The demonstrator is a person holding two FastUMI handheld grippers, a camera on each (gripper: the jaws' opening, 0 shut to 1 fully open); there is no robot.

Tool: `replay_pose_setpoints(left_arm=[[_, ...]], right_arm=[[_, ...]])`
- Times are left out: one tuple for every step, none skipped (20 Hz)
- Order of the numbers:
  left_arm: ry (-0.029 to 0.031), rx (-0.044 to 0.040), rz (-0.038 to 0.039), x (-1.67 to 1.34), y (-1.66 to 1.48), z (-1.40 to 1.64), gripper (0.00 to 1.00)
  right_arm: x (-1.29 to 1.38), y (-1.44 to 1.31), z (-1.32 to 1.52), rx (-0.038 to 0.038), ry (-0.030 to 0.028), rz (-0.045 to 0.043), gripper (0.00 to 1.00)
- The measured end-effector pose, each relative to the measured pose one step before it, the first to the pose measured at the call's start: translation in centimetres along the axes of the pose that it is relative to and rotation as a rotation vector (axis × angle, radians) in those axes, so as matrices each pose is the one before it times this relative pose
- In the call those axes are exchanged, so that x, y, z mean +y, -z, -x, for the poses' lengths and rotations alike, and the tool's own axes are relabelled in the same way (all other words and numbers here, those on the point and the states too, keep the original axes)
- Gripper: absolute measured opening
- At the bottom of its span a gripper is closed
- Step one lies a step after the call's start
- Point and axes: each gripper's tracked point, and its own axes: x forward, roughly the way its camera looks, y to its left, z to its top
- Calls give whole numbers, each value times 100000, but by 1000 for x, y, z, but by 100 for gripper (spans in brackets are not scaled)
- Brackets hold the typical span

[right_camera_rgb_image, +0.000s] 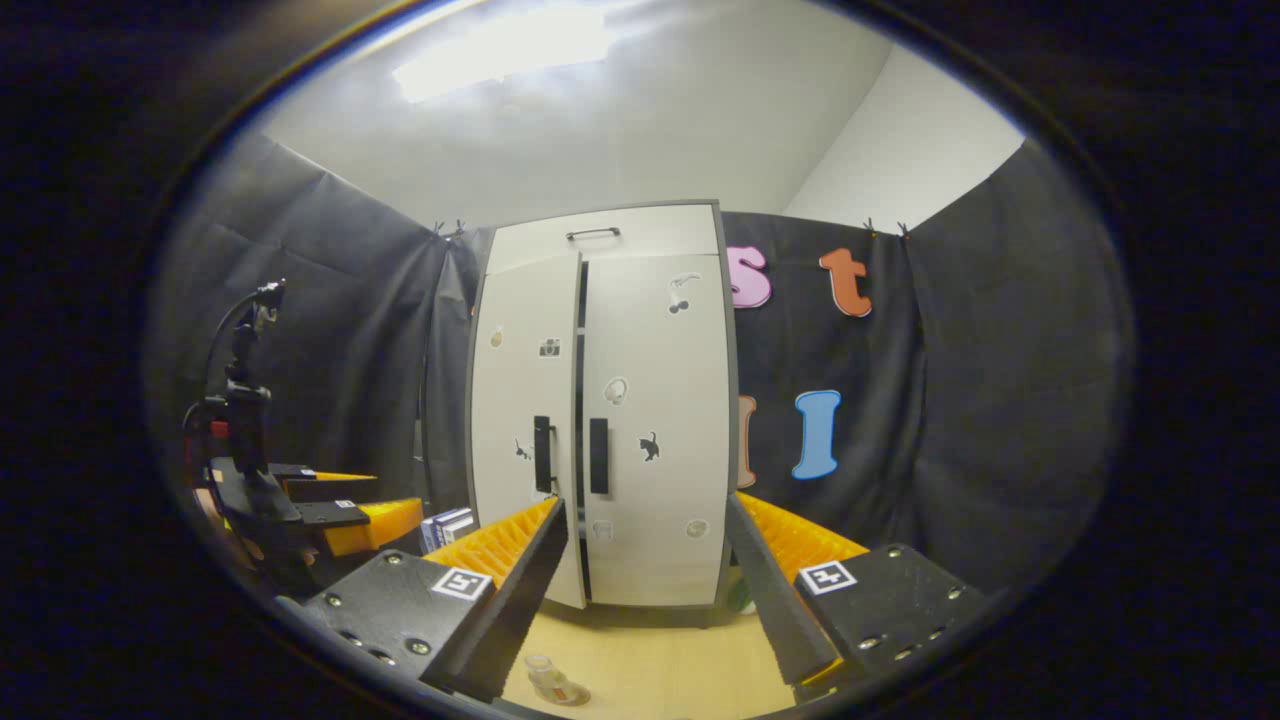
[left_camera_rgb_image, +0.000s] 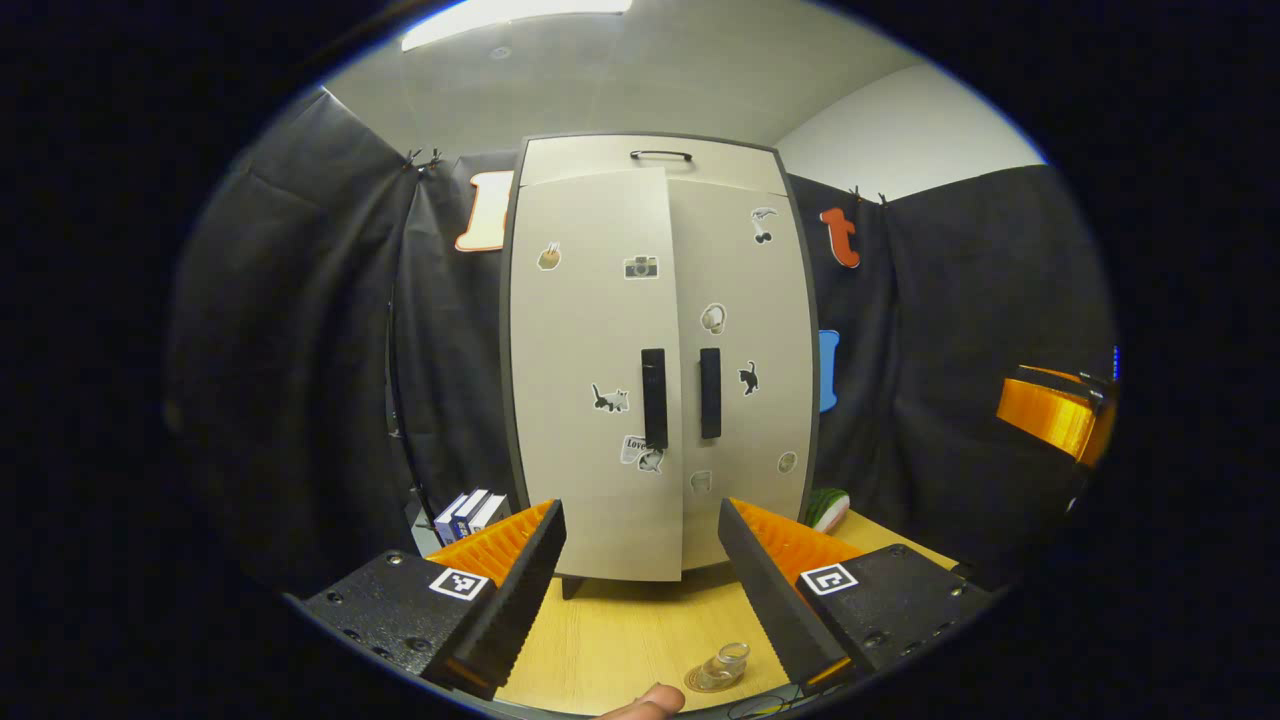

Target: Grasp the bottle in the cabinet with the left hand and place it on the coaster, then close the right door with the right hand and the left door with the left hand.

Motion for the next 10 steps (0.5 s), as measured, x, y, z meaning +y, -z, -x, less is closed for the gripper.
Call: replay_pose_setpoints(left_arm=[[346, 0, -79, -131, -35, -190, 98], [650, -7, 161, -243, -136, -200, 98], [821, -172, 134, -211, -116, -186, 98], [637, 25, 31, -32, -33, -250, 98], [872, -302, 102, -36, -105, -178, 98], [870, -280, 83, -16, -72, -181, 98], [779, -112, -446, -29, -55, -137, 98], [98, 40, -601, 225, 112, -130, 98], [928, -320, -425, 8, -32, -154, 100], [1416, -418, -79, -169, -7, -201, 98]], right_arm=[[385, -118, -160, 288, 169, 1182, 96], [284, -256, -11, -270, 213, 1170, 96], [306, -313, -54, -402, 116, 936, 96], [198, -326, 3, -996, 430, 116, 96], [268, -211, 11, -853, -220, -220, 96], [320, -240, -80, -721, -193, -326, 96], [76, -155, -13, -676, 198, -422, 96], [162, -93, -144, 55, 272, -369, 96], [126, 18, -47, -91, 338, 229, 96], [154, -103, -99, 84, 527, 850, 99]])
